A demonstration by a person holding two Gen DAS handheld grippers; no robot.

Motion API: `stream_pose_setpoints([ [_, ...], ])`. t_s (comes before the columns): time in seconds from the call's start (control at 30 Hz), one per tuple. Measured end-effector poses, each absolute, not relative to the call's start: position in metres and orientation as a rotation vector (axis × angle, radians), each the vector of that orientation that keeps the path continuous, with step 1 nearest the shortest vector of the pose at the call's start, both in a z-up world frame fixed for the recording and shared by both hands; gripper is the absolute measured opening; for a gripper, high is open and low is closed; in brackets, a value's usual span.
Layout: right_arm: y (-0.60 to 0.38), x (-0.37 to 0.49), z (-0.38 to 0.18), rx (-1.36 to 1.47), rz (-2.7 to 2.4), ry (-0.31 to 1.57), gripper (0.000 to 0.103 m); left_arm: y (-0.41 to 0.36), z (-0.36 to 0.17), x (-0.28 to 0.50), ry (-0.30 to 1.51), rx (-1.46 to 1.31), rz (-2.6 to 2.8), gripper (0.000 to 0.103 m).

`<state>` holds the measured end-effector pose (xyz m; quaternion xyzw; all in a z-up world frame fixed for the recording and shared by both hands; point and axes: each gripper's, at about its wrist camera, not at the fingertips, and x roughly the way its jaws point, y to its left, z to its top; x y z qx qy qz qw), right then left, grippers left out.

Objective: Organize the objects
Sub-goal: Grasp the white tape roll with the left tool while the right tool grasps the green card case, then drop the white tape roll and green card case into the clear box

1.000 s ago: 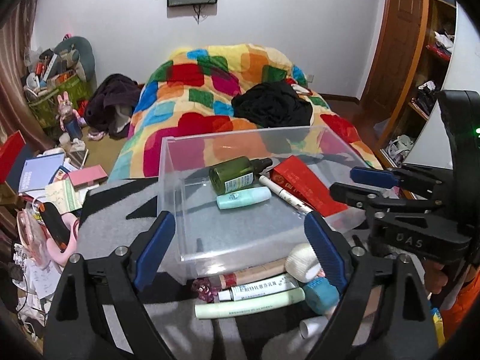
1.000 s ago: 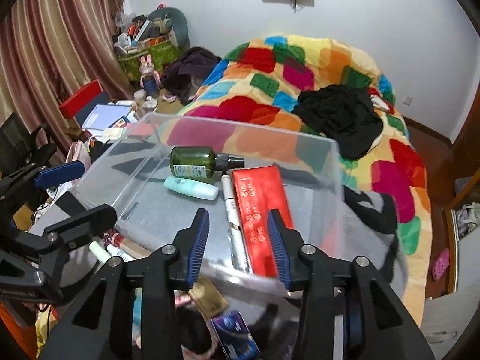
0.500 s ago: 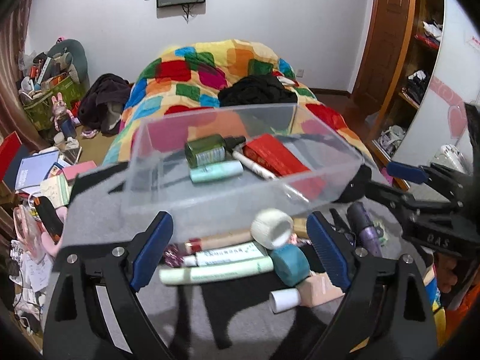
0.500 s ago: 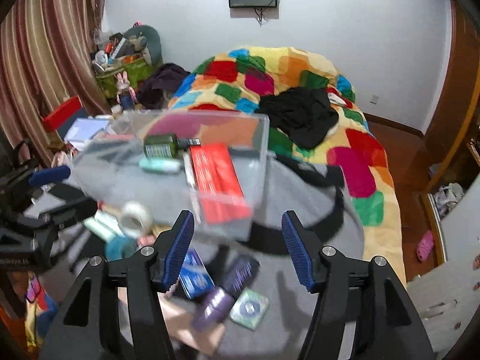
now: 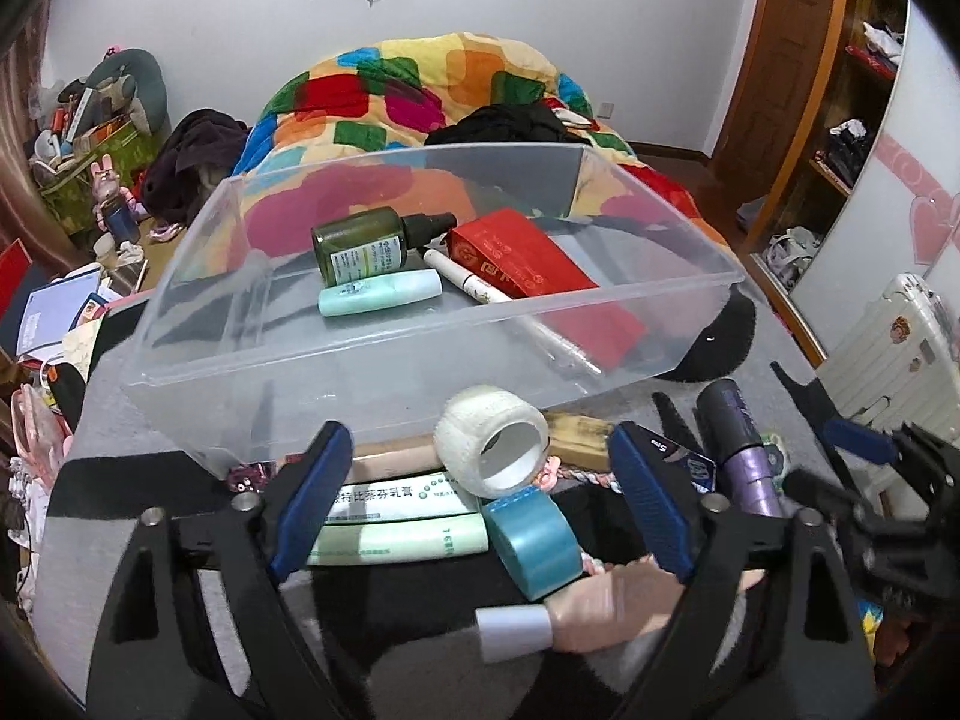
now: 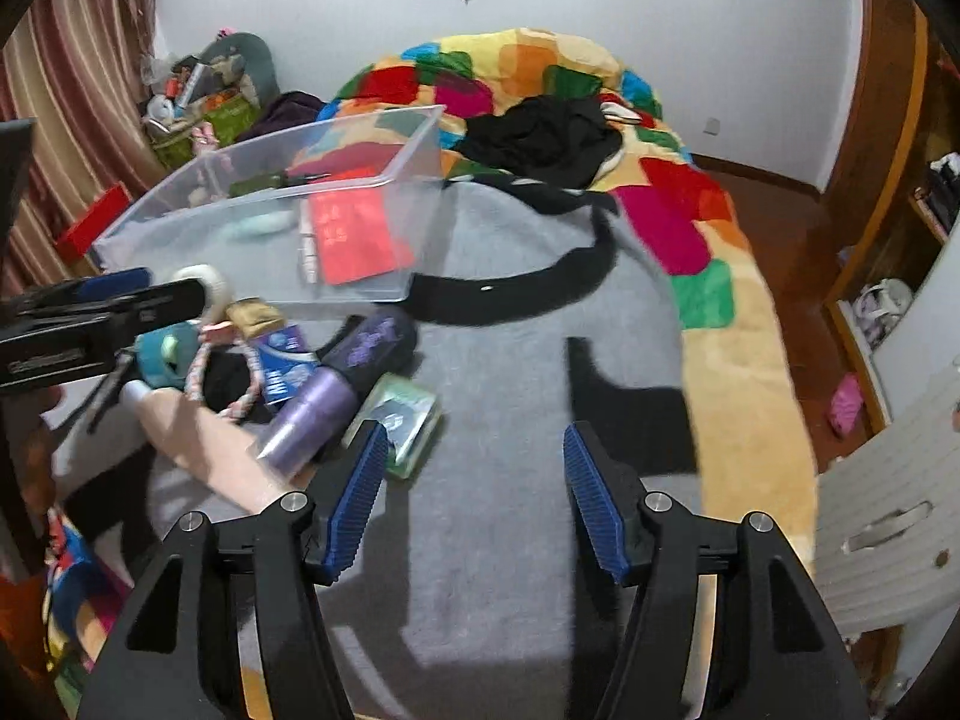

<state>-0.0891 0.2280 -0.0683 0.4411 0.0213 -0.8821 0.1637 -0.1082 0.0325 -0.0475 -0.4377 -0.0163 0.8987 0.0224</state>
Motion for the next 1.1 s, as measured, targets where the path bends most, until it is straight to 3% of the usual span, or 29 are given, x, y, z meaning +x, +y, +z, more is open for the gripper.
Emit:
stream_pose_setpoints([
  [0.33,0.206,-0.093,-0.081,1.256,-2.533,0.092,0.06,0.021,-0.058,-0.112,-0.144,-1.384,2.787,0.056],
  [0.4,0.205,-0.093,-0.082,1.248,-2.554,0.114,0.049,0.021,-0.058,-0.11,-0.154,-1.376,2.773,0.045],
  [0.47,0.204,-0.09,-0.082,1.234,-2.561,0.142,0.039,0.022,-0.057,-0.107,-0.144,-1.361,2.769,0.042],
  [0.57,0.206,-0.09,-0.081,1.232,-2.555,0.136,0.023,0.023,-0.054,-0.102,-0.13,-1.344,2.774,0.041],
  [1.1,0.22,-0.086,-0.031,1.088,-2.607,0.023,0.022,-0.001,-0.013,-0.073,-0.229,-1.171,2.818,0.041],
])
